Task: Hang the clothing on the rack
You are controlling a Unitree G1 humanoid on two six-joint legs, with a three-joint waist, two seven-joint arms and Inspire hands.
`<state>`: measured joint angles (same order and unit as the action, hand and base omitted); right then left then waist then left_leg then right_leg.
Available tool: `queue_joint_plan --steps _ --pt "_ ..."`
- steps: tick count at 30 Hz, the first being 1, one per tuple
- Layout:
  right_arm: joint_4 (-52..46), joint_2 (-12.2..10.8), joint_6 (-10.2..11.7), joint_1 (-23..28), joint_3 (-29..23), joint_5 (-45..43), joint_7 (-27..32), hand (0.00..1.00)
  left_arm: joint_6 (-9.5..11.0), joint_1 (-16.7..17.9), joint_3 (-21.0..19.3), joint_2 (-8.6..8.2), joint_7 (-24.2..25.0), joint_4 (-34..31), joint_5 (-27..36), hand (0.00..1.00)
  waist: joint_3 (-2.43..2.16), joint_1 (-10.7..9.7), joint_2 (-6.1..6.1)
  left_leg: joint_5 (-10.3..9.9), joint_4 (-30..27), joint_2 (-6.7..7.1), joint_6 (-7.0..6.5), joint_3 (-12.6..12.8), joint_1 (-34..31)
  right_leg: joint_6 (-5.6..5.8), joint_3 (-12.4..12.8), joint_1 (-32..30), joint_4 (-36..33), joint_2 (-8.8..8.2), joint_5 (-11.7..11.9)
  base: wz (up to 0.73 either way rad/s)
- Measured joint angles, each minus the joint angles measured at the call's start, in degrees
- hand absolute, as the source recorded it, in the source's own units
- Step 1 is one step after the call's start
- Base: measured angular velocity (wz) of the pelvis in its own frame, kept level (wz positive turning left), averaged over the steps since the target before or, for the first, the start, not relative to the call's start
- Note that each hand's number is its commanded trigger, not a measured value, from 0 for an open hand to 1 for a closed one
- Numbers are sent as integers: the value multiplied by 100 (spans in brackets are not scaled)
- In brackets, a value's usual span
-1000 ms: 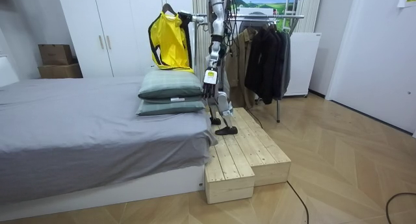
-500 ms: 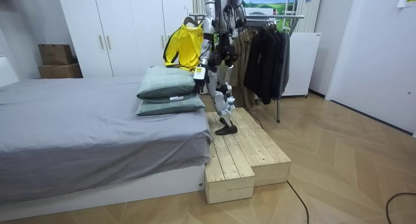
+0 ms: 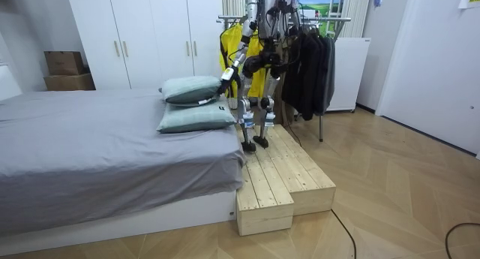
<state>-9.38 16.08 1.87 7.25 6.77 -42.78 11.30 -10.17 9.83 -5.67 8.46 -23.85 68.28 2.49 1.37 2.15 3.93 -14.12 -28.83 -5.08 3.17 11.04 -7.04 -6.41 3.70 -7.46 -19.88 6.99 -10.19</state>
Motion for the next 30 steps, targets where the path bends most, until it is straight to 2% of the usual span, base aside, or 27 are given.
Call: queue_joint_plan --steps 1,2,3,4,5,6,7,8,9,10,11,13,15,19,20,21,23,26,27,30 --pt "2 -2 -35 10 80 -5 -4 100 47 -41 -3 -47 -21 -25 87 0 -3 -22 3 49 507 183 -61 -235 -25 485 321 48 236 111 164 -145" --pt "-18 9 -67 65 149 -2 -24 100 143 -80 37 -109 -30 -38 198 0 -52 -25 -203 152 984 184 -193 -452 -68 999 302 128 451 125 275 -201" --pt "-102 155 -42 -106 297 -28 -23 100 279 -114 24 -212 -72 -68 195 0 -44 3 -160 178 964 167 -53 -485 -99 620 -31 -277 -482 -321 -107 -170" --pt "-123 167 -26 -198 367 -54 -25 100 330 -122 23 -213 -82 -113 187 0 -35 -18 -123 220 946 169 30 -514 -112 477 -82 -414 -717 -293 -286 -151" --pt "-134 162 -47 -208 365 -80 -42 100 431 -236 50 -242 -53 -136 174 0 -58 -110 -191 303 1025 111 162 -741 -45 220 -51 -444 -793 -179 -366 -68" --pt "-134 157 -74 -179 330 -84 -67 100 437 -318 83 -248 -37 -144 175 0 -74 -185 -236 338 1091 88 207 -764 -23 226 -63 -390 -706 -137 -331 -33" --pt "-134 151 -131 -179 291 -107 -93 100 443 -443 162 -235 -18 -209 177 0 -74 -359 -238 377 1248 116 212 -795 63 247 -60 -254 -479 -100 -248 -7" --pt "-134 149 -154 -181 235 -114 -92 100 530 -459 300 -241 26 -352 181 0 -47 -439 -182 376 1470 267 203 -785 203 381 -5 -100 -241 -96 -196 -17" --pt "-135 160 -203 -181 177 -116 -89 100 640 -456 486 -254 113 -428 176 0 -56 -450 -154 412 1663 385 145 -773 338 555 60 48 16 -88 -97 -25" --pt "-135 170 -208 -181 132 -119 -85 100 680 -466 544 -268 167 -438 172 0 -60 -446 -155 440 1728 413 107 -747 380 641 87 113 138 -76 -47 -27" --pt "-150 222 -211 -187 78 -125 -44 100 729 -477 654 -275 241 -474 171 0 -68 -441 -141 461 1788 437 73 -655 447 665 131 161 278 -55 17 -18" --pt "-204 332 -221 -186 79 -125 -16 100 789 -433 727 -273 360 -479 169 0 -70 -426 -126 461 1936 466 72 -645 532 558 200 154 260 -11 82 -17" --pt "-222 358 -266 -185 80 -126 -18 100 804 -359 816 -257 482 -480 170 0 -77 -397 -120 461 1992 493 68 -645 577 539 241 150 289 27 93 -6" --pt "-219 374 -322 -173 70 -70 -80 100 879 -308 828 -148 787 -380 171 0 -89 -281 -80 509 2172 650 -12 -617 791 517 353 225 331 102 106 0" --pt "-219 371 -318 -131 70 29 -84 100 897 -245 838 -97 868 -373 171 0 -94 -272 -72 555 2198 648 -84 -596 893 514 377 263 329 153 109 -7" --pt "-219 370 -312 -127 71 136 -83 100 901 -232 876 -47 927 -343 170 0 -94 -221 -65 553 2231 581 -175 -437 944 490 421 266 335 224 123 -9" --pt "-218 369 -292 -126 74 254 -84 100 941 -235 873 1 988 -289 170 0 -84 -181 -42 484 2231 542 -284 -258 958 422 439 265 416 265 164 -11" --pt "-219 366 -198 -128 75 253 -84 100 1036 -227 850 5 1068 -150 170 0 -84 -146 -44 426 2210 535 -370 -157 1027 395 574 404 571 274 180 -22" --pt "-219 366 -196 -128 81 246 -86 100 1047 -228 833 5 1084 -103 136 0 -81 -102 -46 410 2209 535 -394 -153 1058 309 588 441 619 278 231 -28" --pt "-224 365 -193 -150 78 221 -88 100 1050 -236 734 4 1108 -85 -77 0 -71 -35 -23 376 2205 527 -443 -16 1069 272 716 424 639 305 254 -27"
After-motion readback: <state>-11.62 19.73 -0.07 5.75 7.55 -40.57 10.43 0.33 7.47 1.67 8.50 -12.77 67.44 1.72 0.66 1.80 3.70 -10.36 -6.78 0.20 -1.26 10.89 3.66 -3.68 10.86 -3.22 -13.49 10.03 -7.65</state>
